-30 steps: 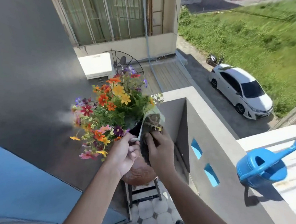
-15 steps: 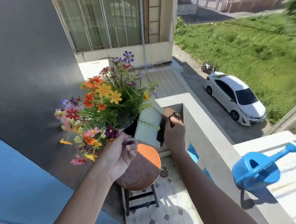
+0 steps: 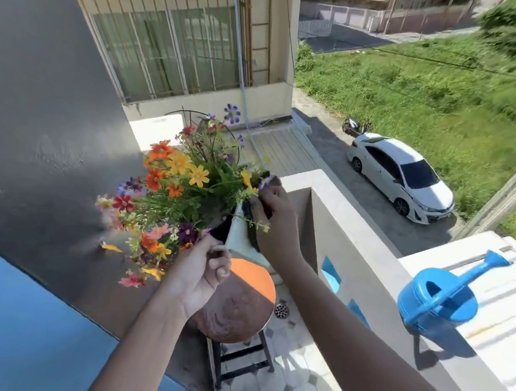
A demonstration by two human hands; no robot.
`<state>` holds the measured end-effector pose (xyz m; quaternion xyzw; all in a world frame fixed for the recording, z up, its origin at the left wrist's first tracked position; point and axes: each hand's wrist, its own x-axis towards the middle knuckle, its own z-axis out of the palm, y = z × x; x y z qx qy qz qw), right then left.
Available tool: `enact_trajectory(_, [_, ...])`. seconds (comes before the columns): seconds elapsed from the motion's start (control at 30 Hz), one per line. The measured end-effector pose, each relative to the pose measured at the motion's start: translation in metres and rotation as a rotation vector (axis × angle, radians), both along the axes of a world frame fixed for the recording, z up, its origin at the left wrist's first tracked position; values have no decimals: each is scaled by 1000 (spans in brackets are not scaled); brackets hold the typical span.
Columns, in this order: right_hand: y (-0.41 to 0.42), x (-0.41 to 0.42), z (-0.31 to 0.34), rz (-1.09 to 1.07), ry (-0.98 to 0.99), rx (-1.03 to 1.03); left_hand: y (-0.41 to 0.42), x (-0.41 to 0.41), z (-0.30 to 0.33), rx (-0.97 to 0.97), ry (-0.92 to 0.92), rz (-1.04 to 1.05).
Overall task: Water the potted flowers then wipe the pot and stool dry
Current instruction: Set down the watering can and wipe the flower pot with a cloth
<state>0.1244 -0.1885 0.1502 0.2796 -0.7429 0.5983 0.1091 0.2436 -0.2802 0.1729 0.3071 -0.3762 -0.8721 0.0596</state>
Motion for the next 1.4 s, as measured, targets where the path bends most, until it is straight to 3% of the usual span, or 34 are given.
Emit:
enact_trajectory(0.17, [11,47,-25,43,-8,23,-13,4,10,-117,-19,-4])
enact_trajectory(0.33, [1,-6,11,-99,6,-10,-5,9,15,-133,-16,-65])
enact_trajectory(0.5, [0,-37,32,-171,-48,116,9,12,7,-126,-11,-47])
enact_trajectory(0.63, [-2,21,5,-157,23,3,2,7,9,-90,3,-7])
enact_trajectory(0.77, [13,65,-43,-61,90,75,-3,7,9,-56,-3,44])
enact_trajectory(0.87, [20,62,-70,-123,-6,85,-6,7,3,-55,-23,31])
enact_trajectory(1.0, [11,47,-61,-174,-175,31,-6,4,1,-69,-26,11])
enact_trajectory(1.2, [-5,42,-16,-221,-54,-94,1,-1,3,-142,-18,-42])
enact_trajectory(1.3, [5,42,-31,-166,31,-9,-4,0,3,-127,-13,-46])
enact_trajectory(1.4, [15,42,-68,-183,-78,56,-11,3,-1,-157,-36,-67])
